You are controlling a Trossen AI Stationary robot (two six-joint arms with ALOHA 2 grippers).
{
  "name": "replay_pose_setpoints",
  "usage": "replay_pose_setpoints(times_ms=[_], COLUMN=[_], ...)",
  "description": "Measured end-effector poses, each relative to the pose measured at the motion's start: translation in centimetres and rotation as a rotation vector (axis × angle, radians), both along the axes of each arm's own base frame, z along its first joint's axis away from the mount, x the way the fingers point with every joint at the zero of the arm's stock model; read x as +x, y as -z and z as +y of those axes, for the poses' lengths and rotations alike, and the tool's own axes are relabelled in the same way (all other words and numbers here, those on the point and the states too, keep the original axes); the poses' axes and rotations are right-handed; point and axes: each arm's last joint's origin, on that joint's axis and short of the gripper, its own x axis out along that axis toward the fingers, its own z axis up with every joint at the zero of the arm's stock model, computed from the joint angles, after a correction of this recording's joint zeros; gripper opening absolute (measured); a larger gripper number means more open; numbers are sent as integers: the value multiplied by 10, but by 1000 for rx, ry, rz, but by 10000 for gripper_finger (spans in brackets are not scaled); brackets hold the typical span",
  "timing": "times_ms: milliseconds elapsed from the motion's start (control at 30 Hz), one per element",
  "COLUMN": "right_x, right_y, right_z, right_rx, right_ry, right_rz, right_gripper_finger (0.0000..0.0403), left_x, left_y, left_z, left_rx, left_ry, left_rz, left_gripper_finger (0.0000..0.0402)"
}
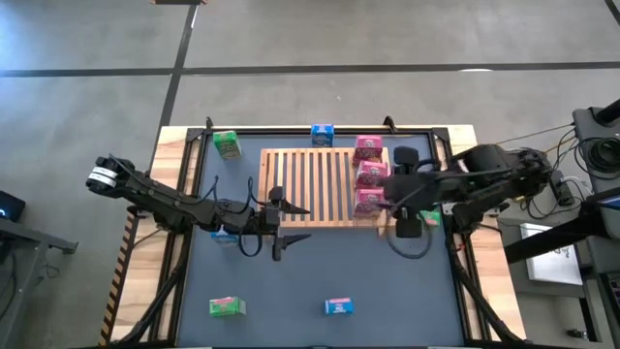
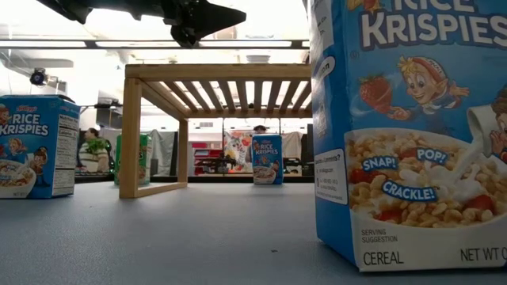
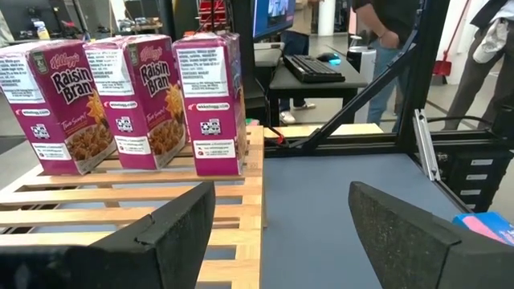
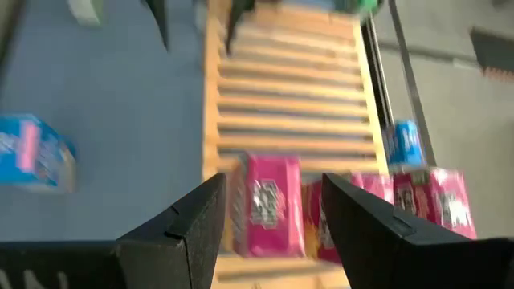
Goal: Stack cereal on shelf
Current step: Put the top green cereal box on the shelf
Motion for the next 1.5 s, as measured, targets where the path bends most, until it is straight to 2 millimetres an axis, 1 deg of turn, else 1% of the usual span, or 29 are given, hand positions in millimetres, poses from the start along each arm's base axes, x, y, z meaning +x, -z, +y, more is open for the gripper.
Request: replay_pose_setpoints(times_ms=[100,167,267,367,500,667,800,1067,1200,1333,1433,1500], right_x=[-6,-11,-15,-20,-23,-28,-36,-56,-62,-64,-63,-62], right_y=[-10,-13,-10,0,22,56,84,147,176,200,213,217], right_z=[6,11,20,31,50,79,96,131,144,151,155,157], right_rx=[22,33,46,32,24,-2,-4,14,0,11,-12,-19], right_ry=[-50,-87,-133,-159,-211,-298,-345,-421,-434,-453,-465,-470], right_rz=[-106,-157,-210,-237,-269,-343,-408,-554,-615,-639,-621,-612], right_gripper_finger=[194,194,194,194,194,194,194,194,194,194,194,194], left_x=[0,0,0,0,0,0,0,-2,-1,2,4,6], left_y=[0,0,0,0,0,2,2,-1,-9,-18,-25,-29], left_z=[0,0,0,0,0,0,0,-2,-2,-2,-3,-3], left_rx=[0,0,0,-3,-7,-36,-60,-79,-99,-77,-111,-126], left_ry=[0,0,0,0,-1,-5,-10,-6,-34,-59,-64,-68], left_rz=[0,0,0,0,1,17,17,11,-17,-29,-6,26], left_gripper_finger=[270,270,270,270,270,270,270,270,270,270,270,270])
